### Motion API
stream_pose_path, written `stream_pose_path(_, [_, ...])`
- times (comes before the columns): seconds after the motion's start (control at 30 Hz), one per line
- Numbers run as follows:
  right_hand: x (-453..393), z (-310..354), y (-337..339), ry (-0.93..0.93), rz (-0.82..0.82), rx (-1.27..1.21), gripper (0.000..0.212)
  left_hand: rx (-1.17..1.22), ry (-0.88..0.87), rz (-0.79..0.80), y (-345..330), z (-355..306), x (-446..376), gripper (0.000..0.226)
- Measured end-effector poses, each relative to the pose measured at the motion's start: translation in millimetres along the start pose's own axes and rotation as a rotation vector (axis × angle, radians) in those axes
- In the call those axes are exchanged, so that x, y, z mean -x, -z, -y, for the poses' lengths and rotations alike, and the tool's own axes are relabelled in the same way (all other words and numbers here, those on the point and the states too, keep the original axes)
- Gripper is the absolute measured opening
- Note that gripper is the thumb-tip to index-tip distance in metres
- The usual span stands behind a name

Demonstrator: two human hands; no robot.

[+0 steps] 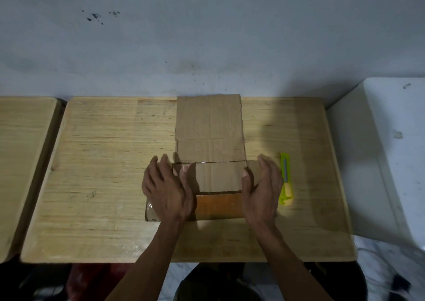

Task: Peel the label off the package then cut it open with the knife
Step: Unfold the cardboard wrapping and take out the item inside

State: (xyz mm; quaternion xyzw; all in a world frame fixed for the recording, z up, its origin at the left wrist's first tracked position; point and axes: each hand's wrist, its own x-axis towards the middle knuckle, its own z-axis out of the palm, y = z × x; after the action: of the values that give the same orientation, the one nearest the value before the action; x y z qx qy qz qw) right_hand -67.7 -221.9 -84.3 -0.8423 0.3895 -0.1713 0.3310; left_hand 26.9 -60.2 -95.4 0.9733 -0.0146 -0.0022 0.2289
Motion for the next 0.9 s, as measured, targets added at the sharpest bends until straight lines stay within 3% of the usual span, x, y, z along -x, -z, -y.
stream_pose_path(0.27, [47.6, -8.7, 2.9, -0.077, 0.035, 0.192, 0.059, -0.139, 0.109, 0.101, 6.9, 18.3, 34.3, 0.084])
stream_pose_path(0.4, [43.3, -5.4, 3.2, -0.152, 0.034, 0.162, 0.068, -0.175, 0.143, 0.101, 7.9, 14.6, 34.4, 0.084])
stream_pose_path(0.63, [21.5, 3.9, 13.1, -0.376, 0.011, 0.009, 0.102, -0.209, 0.154, 0.081, 7.5, 11.9, 33.5, 0.088])
stream_pose_path(0.8, [26.4, 13.0, 18.1, -0.225, -0.076, -0.061, 0.100, -0.204, 0.139, 0.031, 12.1, 6.1, 32.9, 0.088])
stream_pose_path(0.9, [36.8, 25.2, 17.3, -0.162, -0.033, -0.075, 0.101, -0.221, 0.111, 0.026, 17.5, 0.8, 33.6, 0.085])
